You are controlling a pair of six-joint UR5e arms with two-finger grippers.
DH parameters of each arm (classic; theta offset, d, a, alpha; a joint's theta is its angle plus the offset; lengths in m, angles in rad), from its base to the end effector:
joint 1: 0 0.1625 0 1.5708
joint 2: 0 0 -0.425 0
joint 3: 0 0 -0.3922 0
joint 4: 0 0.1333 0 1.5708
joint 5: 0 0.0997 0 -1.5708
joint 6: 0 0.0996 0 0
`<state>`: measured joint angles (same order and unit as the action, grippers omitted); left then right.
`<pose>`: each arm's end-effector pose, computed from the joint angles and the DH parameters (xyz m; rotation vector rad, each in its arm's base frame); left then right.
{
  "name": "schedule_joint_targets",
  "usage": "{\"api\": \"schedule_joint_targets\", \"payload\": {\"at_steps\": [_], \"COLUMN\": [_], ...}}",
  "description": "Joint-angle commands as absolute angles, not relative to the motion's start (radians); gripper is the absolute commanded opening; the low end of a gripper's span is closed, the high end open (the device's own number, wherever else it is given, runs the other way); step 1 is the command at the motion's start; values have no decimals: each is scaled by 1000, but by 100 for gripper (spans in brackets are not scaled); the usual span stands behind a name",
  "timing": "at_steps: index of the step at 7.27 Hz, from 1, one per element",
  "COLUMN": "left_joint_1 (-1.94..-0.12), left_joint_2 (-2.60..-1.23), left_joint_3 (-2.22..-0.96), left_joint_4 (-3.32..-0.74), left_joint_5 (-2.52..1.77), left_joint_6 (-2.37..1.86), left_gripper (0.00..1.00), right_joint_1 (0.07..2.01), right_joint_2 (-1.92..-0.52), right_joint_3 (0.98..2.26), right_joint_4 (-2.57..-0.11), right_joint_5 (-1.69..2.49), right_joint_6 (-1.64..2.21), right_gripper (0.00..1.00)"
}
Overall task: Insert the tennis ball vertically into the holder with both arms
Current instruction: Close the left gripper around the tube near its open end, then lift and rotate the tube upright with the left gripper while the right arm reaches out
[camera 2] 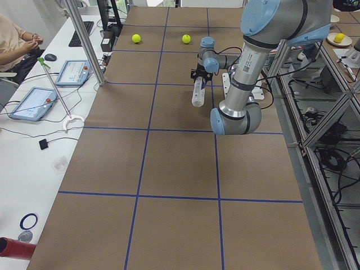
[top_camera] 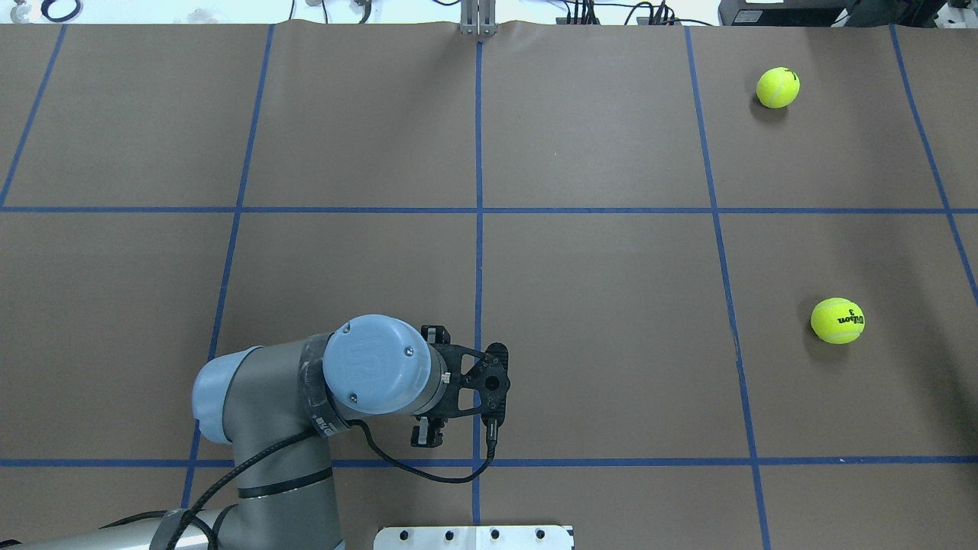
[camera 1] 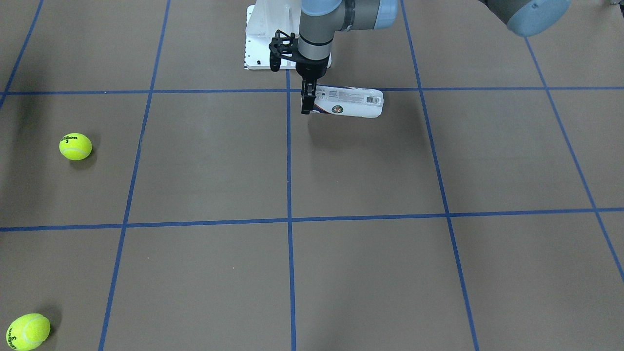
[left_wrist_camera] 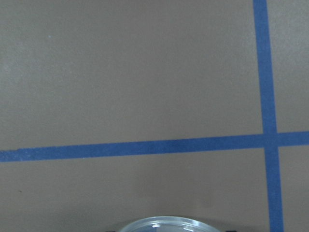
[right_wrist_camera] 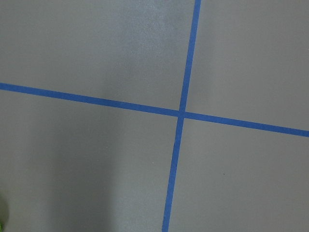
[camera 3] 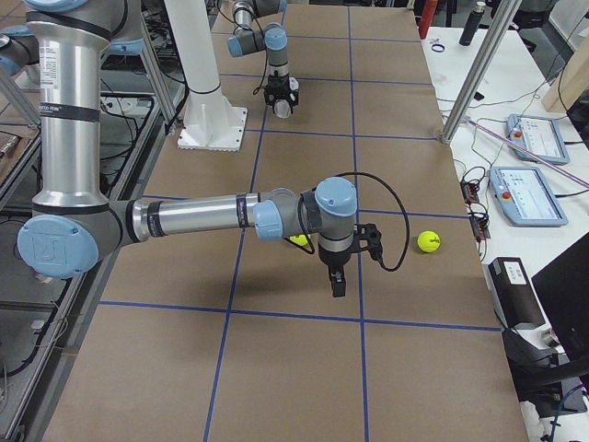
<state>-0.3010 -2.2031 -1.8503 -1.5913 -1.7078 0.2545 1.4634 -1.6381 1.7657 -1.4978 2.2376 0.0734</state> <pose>0.5662 -0.3011 0.1740 0.8315 0.6232 1.4641 0.0205 -0.4787 0.5935 0.1323 -0.6794 -0.0995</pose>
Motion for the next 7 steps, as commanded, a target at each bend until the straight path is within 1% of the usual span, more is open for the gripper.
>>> {"api": "schedule_joint_targets", "payload": {"at_steps": [1,2,4,5,6,7], "left_joint_1": [-388,-428,-436,-434,-437,-469], "left_joint_2": [-2227,-2226,-2220,-2220,-2221,-2221], "left_joint_3": [-1931,-1927,-1902,-1841,-1762,-1703], "left_joint_4": [-1626,-1720,-1967,-2166,-2369,-2522], "left_joint_5": [-1727,-1768,-1769,-1769,-1760,-1758], "left_joint_6": [253,217,94,4,-61,-108], "left_gripper": [58,58,58,59,62,62], "right_joint_1": [1463,1463,1463,1463,1463,1462], "right_joint_2": [-1646,-1646,-1644,-1640,-1638,-1635], "right_joint_3": [1752,1746,1741,1741,1743,1747], "right_joint_4": [-1456,-1430,-1397,-1397,-1397,-1397], "right_joint_5": [2281,2287,2295,2305,2313,2319], "right_joint_6": [75,74,75,75,75,75], "right_gripper": [99,99,99,99,99,99]}}
